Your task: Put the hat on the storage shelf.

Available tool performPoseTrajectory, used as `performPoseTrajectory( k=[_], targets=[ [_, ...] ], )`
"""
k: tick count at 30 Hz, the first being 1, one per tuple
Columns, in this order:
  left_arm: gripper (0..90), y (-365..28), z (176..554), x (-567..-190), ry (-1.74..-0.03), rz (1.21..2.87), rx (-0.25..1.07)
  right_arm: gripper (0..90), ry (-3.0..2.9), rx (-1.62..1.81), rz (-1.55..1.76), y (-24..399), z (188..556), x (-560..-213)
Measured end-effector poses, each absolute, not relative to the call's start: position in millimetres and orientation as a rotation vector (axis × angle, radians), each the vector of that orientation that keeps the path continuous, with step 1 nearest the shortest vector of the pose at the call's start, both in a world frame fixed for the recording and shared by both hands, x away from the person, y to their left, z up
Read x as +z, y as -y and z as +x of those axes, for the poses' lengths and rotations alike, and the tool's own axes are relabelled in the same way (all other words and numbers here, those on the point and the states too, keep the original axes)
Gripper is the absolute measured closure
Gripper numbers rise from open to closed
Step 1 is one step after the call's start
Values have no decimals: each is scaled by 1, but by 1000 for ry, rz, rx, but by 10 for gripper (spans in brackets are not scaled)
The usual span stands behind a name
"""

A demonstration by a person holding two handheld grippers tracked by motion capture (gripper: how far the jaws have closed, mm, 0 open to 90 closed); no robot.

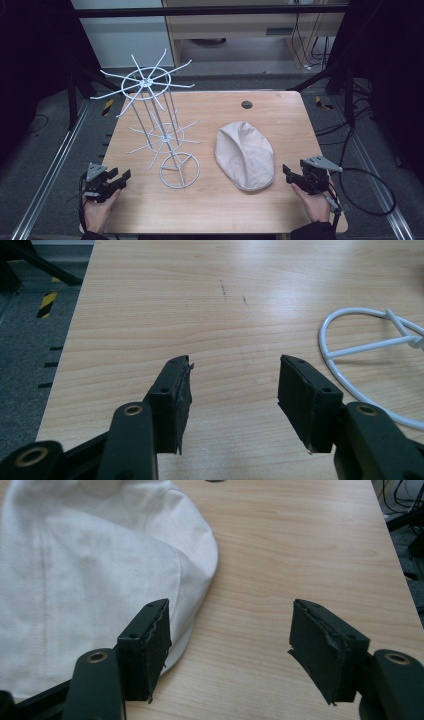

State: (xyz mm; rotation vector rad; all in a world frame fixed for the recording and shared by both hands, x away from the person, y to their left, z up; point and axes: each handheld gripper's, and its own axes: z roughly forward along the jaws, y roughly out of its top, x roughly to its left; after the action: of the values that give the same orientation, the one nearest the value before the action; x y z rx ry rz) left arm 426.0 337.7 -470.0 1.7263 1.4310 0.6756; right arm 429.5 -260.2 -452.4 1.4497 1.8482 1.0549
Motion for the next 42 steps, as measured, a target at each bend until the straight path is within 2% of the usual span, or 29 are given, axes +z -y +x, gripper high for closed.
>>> performPoseTrajectory(
  k=[13, 23, 31, 42],
  targets=[
    [402, -335, 428, -470, -1432, 1752, 661, 332, -1869, 1148, 1389, 238, 428, -429],
    [327, -332, 429, -471, -1431, 1766, 681, 264, -1889, 1175, 1348, 220, 433, -416],
    [295, -335, 429, -471, -1441, 1760, 697, 264, -1912, 1179, 1289, 201, 443, -400],
    [292, -333, 429, -472, -1443, 1764, 696, 347, -1967, 1156, 1261, 175, 459, -391]
  ],
)
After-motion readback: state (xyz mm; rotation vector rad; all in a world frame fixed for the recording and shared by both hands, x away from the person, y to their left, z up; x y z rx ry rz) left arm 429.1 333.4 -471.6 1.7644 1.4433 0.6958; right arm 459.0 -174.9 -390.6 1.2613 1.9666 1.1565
